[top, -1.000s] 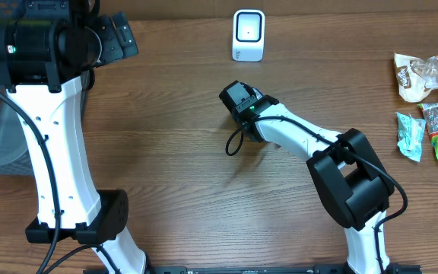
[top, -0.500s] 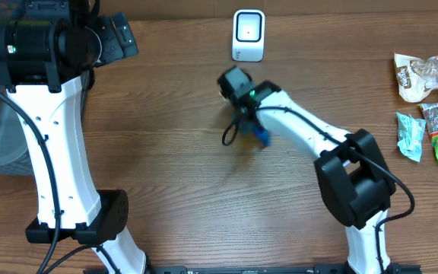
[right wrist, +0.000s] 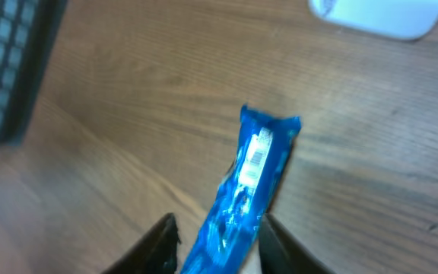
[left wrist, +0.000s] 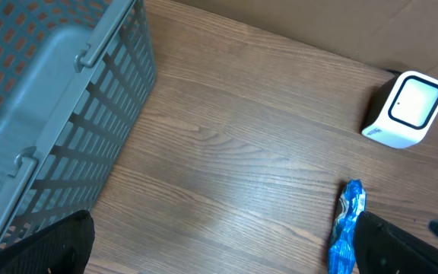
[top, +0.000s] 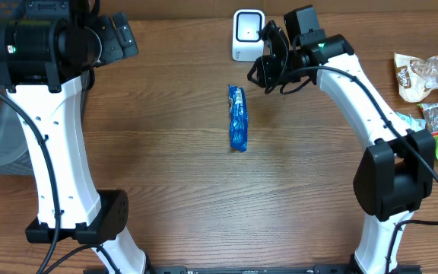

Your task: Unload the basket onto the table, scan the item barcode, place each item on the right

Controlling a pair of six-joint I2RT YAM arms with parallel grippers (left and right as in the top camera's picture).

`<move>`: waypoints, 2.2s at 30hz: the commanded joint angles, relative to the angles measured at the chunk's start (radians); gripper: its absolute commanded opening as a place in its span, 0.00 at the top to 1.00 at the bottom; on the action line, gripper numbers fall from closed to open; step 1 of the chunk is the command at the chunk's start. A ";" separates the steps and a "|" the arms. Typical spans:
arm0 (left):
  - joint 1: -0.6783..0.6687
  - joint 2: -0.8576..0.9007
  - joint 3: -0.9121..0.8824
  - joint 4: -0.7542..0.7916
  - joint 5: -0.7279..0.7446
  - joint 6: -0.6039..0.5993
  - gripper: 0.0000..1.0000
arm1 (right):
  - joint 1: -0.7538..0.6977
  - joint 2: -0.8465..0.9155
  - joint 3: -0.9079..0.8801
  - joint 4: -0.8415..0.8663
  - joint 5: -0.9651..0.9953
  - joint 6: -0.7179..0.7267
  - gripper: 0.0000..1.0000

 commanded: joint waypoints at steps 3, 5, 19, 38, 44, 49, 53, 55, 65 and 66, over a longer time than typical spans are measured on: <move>0.002 -0.004 0.000 -0.002 -0.013 0.008 0.00 | 0.140 -0.011 0.012 -0.032 0.205 0.017 0.36; 0.002 -0.004 0.000 -0.002 -0.013 0.008 0.00 | 0.192 -0.004 0.012 -0.023 0.331 0.074 0.18; 0.002 -0.004 0.000 -0.002 -0.013 0.008 0.00 | 0.324 0.111 -0.021 0.065 0.591 0.053 0.37; 0.002 -0.004 0.000 -0.002 -0.013 0.008 0.00 | 0.323 0.240 -0.039 0.035 0.720 0.195 0.53; 0.002 -0.004 0.000 -0.002 -0.013 0.008 0.00 | 0.322 0.238 -0.036 0.011 0.719 0.194 0.78; 0.002 -0.004 0.000 -0.002 -0.013 0.008 0.00 | 0.308 0.227 0.029 -0.062 0.683 0.191 0.96; 0.002 -0.004 0.000 -0.002 -0.013 0.008 0.00 | 0.261 0.193 0.106 -0.067 0.370 0.077 0.96; 0.002 -0.004 0.000 -0.002 -0.013 0.008 0.00 | 0.210 0.188 0.156 -0.056 0.076 -0.014 0.96; 0.002 -0.004 0.000 -0.002 -0.013 0.008 0.00 | -0.022 0.201 0.178 0.167 -0.692 -0.034 0.96; 0.002 -0.004 0.000 -0.002 -0.013 0.008 0.00 | -0.037 0.204 0.178 0.222 -0.718 0.002 0.96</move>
